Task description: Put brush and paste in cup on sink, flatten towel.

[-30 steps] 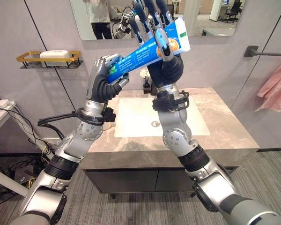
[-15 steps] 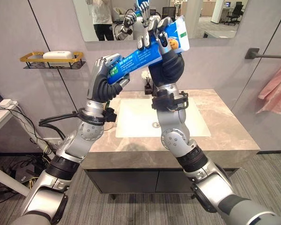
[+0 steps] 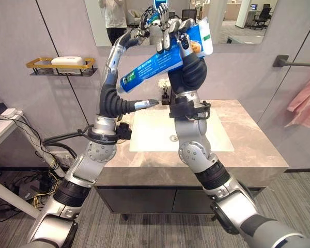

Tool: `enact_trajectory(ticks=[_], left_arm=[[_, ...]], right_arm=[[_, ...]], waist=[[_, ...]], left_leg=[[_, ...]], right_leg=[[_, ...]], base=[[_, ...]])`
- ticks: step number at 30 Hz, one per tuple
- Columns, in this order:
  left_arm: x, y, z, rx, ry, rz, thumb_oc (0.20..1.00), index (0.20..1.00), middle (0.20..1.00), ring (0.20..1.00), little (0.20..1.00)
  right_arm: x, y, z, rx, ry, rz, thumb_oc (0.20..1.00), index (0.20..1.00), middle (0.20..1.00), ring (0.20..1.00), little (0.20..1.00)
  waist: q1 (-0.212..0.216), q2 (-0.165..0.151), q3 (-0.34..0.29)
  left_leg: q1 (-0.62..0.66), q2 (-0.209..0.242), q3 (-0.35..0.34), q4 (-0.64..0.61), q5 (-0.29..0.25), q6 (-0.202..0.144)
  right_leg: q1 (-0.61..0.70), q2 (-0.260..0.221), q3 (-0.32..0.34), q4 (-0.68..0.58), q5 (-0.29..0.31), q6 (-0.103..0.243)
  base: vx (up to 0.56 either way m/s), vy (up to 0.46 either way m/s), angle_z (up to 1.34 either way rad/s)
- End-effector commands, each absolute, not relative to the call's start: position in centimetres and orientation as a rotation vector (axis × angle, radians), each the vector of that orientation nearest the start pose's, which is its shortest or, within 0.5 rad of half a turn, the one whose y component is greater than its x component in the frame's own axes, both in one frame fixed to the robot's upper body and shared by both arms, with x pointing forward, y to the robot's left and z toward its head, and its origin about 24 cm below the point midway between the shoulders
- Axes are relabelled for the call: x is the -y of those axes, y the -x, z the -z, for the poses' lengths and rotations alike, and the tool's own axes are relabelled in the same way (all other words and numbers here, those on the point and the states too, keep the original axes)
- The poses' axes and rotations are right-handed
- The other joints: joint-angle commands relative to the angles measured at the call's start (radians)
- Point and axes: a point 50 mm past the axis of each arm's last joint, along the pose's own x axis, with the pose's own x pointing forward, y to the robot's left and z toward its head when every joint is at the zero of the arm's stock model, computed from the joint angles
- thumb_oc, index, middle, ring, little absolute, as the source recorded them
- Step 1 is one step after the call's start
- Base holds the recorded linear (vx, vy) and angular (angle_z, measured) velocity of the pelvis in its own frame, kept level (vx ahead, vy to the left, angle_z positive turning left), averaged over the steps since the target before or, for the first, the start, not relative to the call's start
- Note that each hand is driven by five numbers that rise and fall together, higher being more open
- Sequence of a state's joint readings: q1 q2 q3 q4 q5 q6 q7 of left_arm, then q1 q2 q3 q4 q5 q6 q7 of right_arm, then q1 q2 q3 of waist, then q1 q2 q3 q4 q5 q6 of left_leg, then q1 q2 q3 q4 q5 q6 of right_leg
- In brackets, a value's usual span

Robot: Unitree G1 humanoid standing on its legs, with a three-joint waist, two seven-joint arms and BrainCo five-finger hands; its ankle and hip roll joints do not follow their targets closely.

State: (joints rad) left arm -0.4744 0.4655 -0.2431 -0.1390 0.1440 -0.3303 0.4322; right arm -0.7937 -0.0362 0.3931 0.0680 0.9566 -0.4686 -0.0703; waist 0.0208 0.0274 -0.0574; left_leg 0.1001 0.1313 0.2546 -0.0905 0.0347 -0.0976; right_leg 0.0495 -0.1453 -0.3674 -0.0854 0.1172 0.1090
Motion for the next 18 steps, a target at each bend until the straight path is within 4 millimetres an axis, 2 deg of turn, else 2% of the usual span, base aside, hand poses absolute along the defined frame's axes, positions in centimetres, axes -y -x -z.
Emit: enact_trajectory(ticks=[1, 3, 7, 8, 9, 11, 12, 15, 16, 17, 18], left_arm=[[-14.7, -27.2, -24.6, 1.105, -0.354, -0.068, 1.0, 1.0, 1.0, 1.0, 1.0], [-16.4, -26.2, -23.8, 1.092, -0.369, -0.128, 1.0, 1.0, 1.0, 1.0, 1.0], [-18.4, -25.4, -22.5, 1.039, -0.408, -0.182, 1.0, 1.0, 1.0, 1.0, 1.0], [-19.0, -25.3, -22.5, 1.034, -0.458, -0.208, 1.0, 1.0, 1.0, 1.0, 1.0], [-19.6, -24.6, -21.9, 1.018, -0.472, -0.205, 1.0, 1.0, 1.0, 1.0, 1.0], [-20.2, -24.2, -21.6, 1.003, -0.462, -0.21, 1.0, 1.0, 1.0, 1.0, 1.0], [-22.0, -23.4, -19.9, 0.906, -0.465, -0.233, 1.0, 1.0, 1.0, 1.0, 1.0], [-23.4, -23.4, -17.2, 0.753, -0.402, -0.253, 1.0, 1.0, 1.0, 1.0, 1.0], [-23.4, -23.4, -17.2, 0.754, -0.401, -0.252, 1.0, 1.0, 1.0, 1.0, 1.0], [-24.2, -23.3, -14.6, 0.612, -0.369, -0.246, 1.0, 1.0, 1.0, 1.0, 1.0], [-24.6, -23.1, -13.8, 0.568, -0.374, -0.24, 1.0, 1.0, 1.0, 1.0, 1.0]], right_arm=[[4.6, -29.4, -29.1, 0.909, -0.98, -0.574, 0.2, 0.2, 0.2, 0.2, 0.2], [5.8, -29.6, -29.0, 0.939, -0.936, -0.533, 0.2, 0.2, 0.2, 0.2, 0.2], [6.8, -29.8, -28.9, 0.958, -0.884, -0.493, 0.2, 0.2, 0.2, 0.2, 0.2], [7.1, -29.9, -28.8, 0.965, -0.83, -0.479, 0.2, 0.2, 0.2, 0.2, 0.2], [8.2, -30.0, -28.9, 0.992, -0.732, -0.431, 0.2, 0.2, 0.2, 0.2, 0.2], [8.4, -30.1, -28.8, 0.99, -0.719, -0.421, 0.2, 0.2, 0.2, 0.2, 0.2], [9.6, -30.7, -28.9, 0.995, -0.67, -0.352, 0.2, 0.2, 0.2, 0.2, 0.2], [10.9, -31.3, -29.0, 1.0, -0.64, -0.293, 0.2, 0.2, 0.2, 0.2, 0.2], [10.9, -31.3, -29.0, 1.001, -0.639, -0.293, 0.2, 0.2, 0.2, 0.2, 0.2], [11.8, -31.8, -29.1, 0.998, -0.6, -0.247, 0.2, 0.2, 0.2, 0.2, 0.2], [12.4, -32.0, -29.3, 1.004, -0.576, -0.224, 0.2, 0.2, 0.2, 0.2, 0.2]], waist=[[0.019, -0.074, -0.011], [0.041, -0.077, 0.004], [0.065, -0.08, 0.018], [0.077, -0.083, 0.024], [0.095, -0.086, 0.036], [0.101, -0.086, 0.036], [0.137, -0.091, 0.047], [0.169, -0.099, 0.059], [0.167, -0.1, 0.057], [0.193, -0.103, 0.069], [0.204, -0.107, 0.072]], left_leg=[[-0.02, 0.041, -0.025, 0.003, 0.019, -0.022], [-0.03, 0.039, -0.035, 0.003, 0.023, -0.023], [-0.047, 0.037, -0.054, 0.003, 0.03, -0.025], [-0.055, 0.037, -0.063, 0.003, 0.034, -0.027], [-0.073, 0.036, -0.084, 0.003, 0.039, -0.028], [-0.078, 0.035, -0.095, 0.003, 0.041, -0.028], [-0.097, 0.03, -0.126, 0.003, 0.044, -0.032], [-0.124, 0.022, -0.158, 0.003, 0.053, -0.03], [-0.13, 0.019, -0.161, 0.003, 0.059, -0.027], [-0.14, 0.017, -0.175, 0.003, 0.06, -0.028], [-0.154, 0.012, -0.186, 0.003, 0.069, -0.025]], right_leg=[[0.037, -0.153, 0.028, 0.01, 0.022, 0.084], [0.038, -0.154, 0.017, 0.013, 0.022, 0.085], [0.039, -0.155, 0.003, 0.018, 0.02, 0.084], [0.04, -0.155, -0.003, 0.018, 0.02, 0.084], [0.046, -0.155, -0.024, 0.017, 0.017, 0.086], [0.05, -0.155, -0.034, 0.017, 0.016, 0.086], [0.062, -0.153, -0.067, 0.016, 0.01, 0.089], [0.067, -0.154, -0.099, 0.015, 0.012, 0.091], [0.063, -0.156, -0.101, 0.014, 0.017, 0.09], [0.072, -0.154, -0.119, 0.013, 0.013, 0.093], [0.069, -0.157, -0.131, 0.011, 0.018, 0.094]], base=[[0.0, 0.0, 0.0], [-0.01, -0.007, 0.03], [-0.02, -0.011, 0.18], [-0.04, -0.023, 0.34], [-0.02, -0.016, 0.27], [0.01, -0.006, 0.38], [0.01, -0.01, 0.52], [0.0, -0.004, 0.47], [0.01, -0.001, 0.48], [0.0, 0.005, 0.34], [0.02, 0.007, 0.38]])
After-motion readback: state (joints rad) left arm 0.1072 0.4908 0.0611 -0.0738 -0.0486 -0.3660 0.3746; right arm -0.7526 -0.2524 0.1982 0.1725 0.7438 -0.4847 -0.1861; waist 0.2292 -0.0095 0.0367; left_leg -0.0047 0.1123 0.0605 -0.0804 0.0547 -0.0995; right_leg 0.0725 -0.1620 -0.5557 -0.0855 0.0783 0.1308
